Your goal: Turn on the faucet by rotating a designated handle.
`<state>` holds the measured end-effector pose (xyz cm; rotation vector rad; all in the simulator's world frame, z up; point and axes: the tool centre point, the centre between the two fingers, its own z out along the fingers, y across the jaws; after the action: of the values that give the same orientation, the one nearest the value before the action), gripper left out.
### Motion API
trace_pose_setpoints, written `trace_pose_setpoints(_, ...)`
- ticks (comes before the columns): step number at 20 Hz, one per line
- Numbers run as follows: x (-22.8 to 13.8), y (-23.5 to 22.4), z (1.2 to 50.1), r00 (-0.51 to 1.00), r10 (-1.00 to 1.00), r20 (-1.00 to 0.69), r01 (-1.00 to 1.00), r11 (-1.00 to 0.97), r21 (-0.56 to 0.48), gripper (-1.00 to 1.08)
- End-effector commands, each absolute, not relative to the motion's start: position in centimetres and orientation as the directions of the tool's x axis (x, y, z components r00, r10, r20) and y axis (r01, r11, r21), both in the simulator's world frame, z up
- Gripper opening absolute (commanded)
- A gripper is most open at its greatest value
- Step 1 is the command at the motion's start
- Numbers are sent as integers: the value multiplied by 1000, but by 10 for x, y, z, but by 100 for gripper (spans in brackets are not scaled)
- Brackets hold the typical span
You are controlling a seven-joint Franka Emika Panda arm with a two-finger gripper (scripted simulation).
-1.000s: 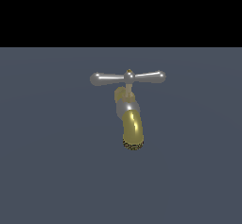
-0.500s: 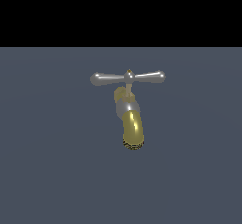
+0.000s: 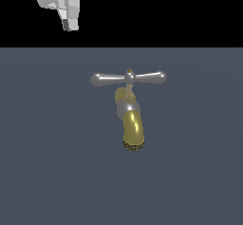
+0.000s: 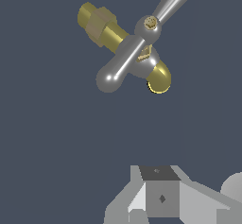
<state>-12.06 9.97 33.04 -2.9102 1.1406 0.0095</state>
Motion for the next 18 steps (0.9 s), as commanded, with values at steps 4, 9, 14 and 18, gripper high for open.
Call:
trace_pose_setpoints(4, -96, 106, 307, 649, -760, -12, -760, -649, -12, -100)
trace_pose_setpoints(9, -73, 108, 286, 568, -823, -11, -823, -568, -11, -100)
trace_pose_setpoints(14, -51, 107, 265, 482, -876, -10, -876, -482, -9, -100)
trace_pose_setpoints(18, -33, 105, 248, 409, -913, -8, -913, -409, -7, -100)
